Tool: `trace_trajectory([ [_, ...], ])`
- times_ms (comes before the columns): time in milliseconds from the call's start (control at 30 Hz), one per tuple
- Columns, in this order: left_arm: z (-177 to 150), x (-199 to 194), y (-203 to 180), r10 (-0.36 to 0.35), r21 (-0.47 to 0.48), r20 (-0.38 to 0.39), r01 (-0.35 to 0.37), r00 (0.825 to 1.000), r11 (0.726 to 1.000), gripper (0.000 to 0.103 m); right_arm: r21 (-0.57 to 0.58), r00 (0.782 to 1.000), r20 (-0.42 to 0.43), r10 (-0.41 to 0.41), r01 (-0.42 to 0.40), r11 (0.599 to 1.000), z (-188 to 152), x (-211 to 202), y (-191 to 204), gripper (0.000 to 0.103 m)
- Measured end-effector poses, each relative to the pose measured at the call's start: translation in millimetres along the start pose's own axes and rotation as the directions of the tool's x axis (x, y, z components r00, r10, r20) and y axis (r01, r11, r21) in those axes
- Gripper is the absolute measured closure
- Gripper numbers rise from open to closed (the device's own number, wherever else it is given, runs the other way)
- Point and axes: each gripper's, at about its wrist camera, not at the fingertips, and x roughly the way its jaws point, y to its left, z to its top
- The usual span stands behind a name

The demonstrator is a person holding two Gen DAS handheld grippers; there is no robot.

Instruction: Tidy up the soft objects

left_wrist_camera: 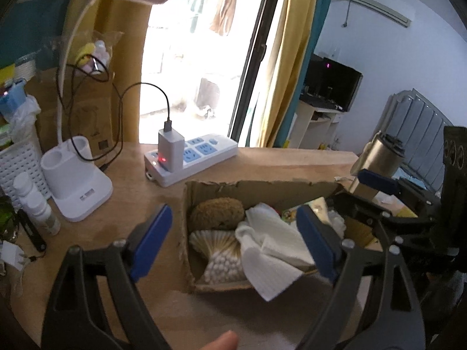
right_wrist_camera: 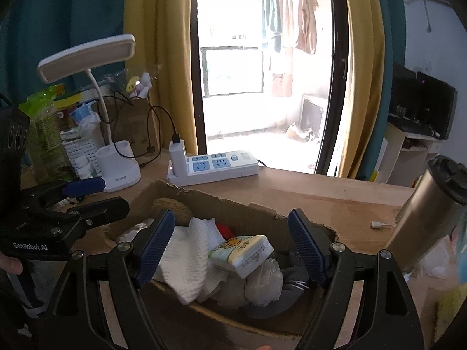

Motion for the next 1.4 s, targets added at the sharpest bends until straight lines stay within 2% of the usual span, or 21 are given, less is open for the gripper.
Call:
trace_trajectory([
  [400,-7,-48,-7,0.009,0.022,0.071,-0.010,0.997,1.000,0.015,-0.009,0.999,0.029,-0.029,0.030,1.000,-3,-45,18,0.020],
  [833,-18,-103,-31,0.003,0.079,0.151,-0.015,0.989,0.997,0.015,-0.004,0.995,0.068,-0.068,0.068,0.998,-16,-99,29,0.020],
  [1400,-49,-154,-43,0.021,0.101,0.177,-0.040,0.984,0.994,0.015,0.002,0.987,0.105,-0.120,0.120,0.993,-40,-162,48,0.020],
])
